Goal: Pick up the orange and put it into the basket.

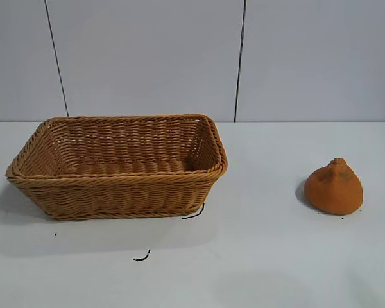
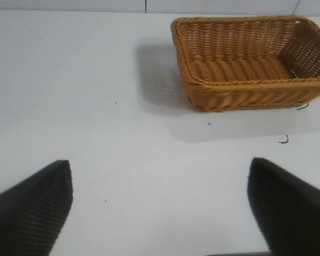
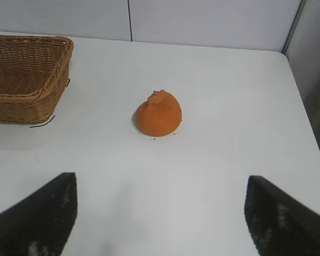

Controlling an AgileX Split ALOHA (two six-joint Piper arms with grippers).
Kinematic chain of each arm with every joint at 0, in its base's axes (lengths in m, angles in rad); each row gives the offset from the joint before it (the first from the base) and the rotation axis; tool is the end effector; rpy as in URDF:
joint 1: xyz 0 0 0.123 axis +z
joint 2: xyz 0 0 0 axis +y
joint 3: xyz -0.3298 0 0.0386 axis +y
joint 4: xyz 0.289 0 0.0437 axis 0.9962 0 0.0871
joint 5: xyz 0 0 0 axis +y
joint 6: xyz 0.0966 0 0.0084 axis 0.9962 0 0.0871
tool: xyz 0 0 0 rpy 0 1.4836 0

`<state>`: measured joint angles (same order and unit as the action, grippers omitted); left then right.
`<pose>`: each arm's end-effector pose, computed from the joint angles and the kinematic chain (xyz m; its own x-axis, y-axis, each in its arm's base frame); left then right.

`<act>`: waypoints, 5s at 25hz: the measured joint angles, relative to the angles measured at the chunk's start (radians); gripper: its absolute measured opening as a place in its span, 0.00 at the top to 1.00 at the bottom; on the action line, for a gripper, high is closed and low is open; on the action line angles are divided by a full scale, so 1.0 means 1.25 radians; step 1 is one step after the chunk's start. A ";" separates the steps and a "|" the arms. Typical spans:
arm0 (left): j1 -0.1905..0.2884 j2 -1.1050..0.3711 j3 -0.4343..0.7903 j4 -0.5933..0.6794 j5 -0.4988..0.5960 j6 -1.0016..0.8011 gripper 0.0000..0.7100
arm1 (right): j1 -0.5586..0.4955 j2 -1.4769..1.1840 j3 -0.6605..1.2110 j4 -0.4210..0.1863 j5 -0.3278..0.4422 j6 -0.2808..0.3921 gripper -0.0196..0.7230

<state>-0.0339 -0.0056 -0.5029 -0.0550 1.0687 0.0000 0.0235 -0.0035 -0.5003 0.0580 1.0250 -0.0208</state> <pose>-0.0128 -0.0042 0.2945 -0.4566 -0.0110 -0.8896 0.0647 0.9969 -0.0455 -0.0102 0.0046 0.2975 -0.4203 -0.0006 -0.9074 -0.0645 0.9975 0.0293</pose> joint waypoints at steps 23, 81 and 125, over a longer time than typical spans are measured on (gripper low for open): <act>0.000 0.000 0.000 0.000 0.000 0.000 0.10 | 0.000 0.841 -0.355 -0.040 0.017 0.072 0.15; 0.000 0.000 0.000 0.000 0.001 0.000 0.10 | 0.103 1.568 -1.112 0.032 0.084 0.021 0.87; 0.000 0.000 0.000 0.000 0.000 0.000 0.10 | 0.472 1.888 -1.464 0.008 0.056 0.069 0.05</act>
<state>-0.0339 -0.0056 -0.5029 -0.0550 1.0690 0.0000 0.6131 2.3561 -2.3306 0.0677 1.0946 0.0650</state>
